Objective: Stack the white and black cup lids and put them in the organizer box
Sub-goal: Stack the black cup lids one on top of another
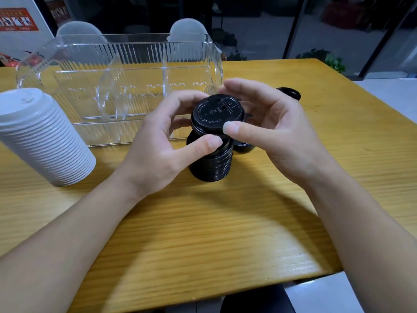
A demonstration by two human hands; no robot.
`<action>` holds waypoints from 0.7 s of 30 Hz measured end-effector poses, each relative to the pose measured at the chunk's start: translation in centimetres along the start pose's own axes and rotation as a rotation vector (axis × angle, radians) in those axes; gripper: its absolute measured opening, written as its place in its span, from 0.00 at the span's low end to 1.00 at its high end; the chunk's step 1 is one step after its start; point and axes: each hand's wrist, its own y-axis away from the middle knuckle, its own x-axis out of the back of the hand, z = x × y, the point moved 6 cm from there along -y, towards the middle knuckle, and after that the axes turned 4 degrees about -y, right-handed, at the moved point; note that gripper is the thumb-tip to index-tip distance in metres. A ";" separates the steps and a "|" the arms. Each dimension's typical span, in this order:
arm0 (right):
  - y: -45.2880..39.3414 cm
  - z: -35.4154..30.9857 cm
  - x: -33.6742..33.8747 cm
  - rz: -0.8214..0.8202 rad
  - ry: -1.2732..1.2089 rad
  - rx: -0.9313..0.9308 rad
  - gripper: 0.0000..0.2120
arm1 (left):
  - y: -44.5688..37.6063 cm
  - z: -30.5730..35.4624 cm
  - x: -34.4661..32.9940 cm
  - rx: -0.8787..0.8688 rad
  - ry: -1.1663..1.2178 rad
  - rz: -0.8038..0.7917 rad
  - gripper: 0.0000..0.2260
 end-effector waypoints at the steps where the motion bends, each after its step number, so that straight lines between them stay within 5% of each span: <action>1: 0.0 0.0 -0.1 -0.014 0.002 -0.002 0.30 | 0.0 0.0 -0.1 -0.005 -0.013 -0.012 0.26; 5: 0.1 0.1 0.1 -0.021 0.102 -0.003 0.23 | 0.0 -0.4 -0.2 0.005 -0.057 -0.052 0.27; 11: 0.0 0.4 0.8 0.074 0.163 -0.022 0.16 | 0.4 -1.5 -1.0 0.139 -0.122 -0.172 0.45; 21: 0.3 0.8 -0.5 -0.073 0.422 0.008 0.22 | 0.6 -2.1 -1.6 0.215 -0.067 -0.220 0.53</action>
